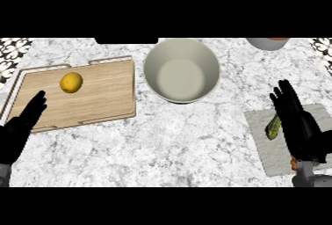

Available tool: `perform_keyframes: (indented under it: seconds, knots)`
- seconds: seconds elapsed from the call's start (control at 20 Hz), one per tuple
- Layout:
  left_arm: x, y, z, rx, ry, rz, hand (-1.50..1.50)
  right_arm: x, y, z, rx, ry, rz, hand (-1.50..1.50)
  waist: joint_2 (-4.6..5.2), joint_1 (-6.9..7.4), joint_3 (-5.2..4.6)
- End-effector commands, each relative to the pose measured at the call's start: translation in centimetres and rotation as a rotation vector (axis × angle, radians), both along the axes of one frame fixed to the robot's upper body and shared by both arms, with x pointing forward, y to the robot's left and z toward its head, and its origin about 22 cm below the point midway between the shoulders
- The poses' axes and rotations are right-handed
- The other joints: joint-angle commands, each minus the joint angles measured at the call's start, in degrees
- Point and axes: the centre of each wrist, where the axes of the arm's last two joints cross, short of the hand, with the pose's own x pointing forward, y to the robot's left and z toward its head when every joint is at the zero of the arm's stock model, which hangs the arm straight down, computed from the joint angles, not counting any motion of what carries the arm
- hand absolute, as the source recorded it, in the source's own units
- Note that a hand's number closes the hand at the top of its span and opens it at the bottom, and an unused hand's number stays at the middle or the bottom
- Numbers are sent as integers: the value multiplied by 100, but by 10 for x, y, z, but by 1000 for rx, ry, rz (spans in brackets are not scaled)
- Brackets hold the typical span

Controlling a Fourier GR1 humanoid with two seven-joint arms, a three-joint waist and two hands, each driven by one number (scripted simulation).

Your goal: Pick the croissant from the placemat and place it in the bowl

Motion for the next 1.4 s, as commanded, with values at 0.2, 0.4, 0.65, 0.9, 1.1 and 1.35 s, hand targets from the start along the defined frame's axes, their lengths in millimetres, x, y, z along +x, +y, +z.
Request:
perform_keyframes:
  seconds: [0.2, 0.4, 0.65, 0.9, 1.1, 1.35]
  knots:
    - [18, -90, 8, -226, -181, -39, 0, -15, -30, -19, -215, 183, -214, 150, 98, -72, -57]
    - [16, -96, 0, -284, -146, -43, 0, -26, -81, -21, -495, 70, -704, -150, 98, -343, -75]
    - [22, -126, 11, -306, -148, -56, 0, -44, -13, -34, -378, -234, -828, -150, 75, -156, -40]
    - [23, -142, 17, -303, -141, -89, 0, -72, -3, -10, -486, -275, -899, -150, 97, -43, -55]
    - [24, -146, 5, -301, -160, -76, 0, -86, -22, 16, -577, -94, -960, -150, 115, -37, -75]
    - [29, -149, -1, -322, -154, -82, 0, -85, -30, 63, -557, 68, -920, -150, 118, -11, -63]
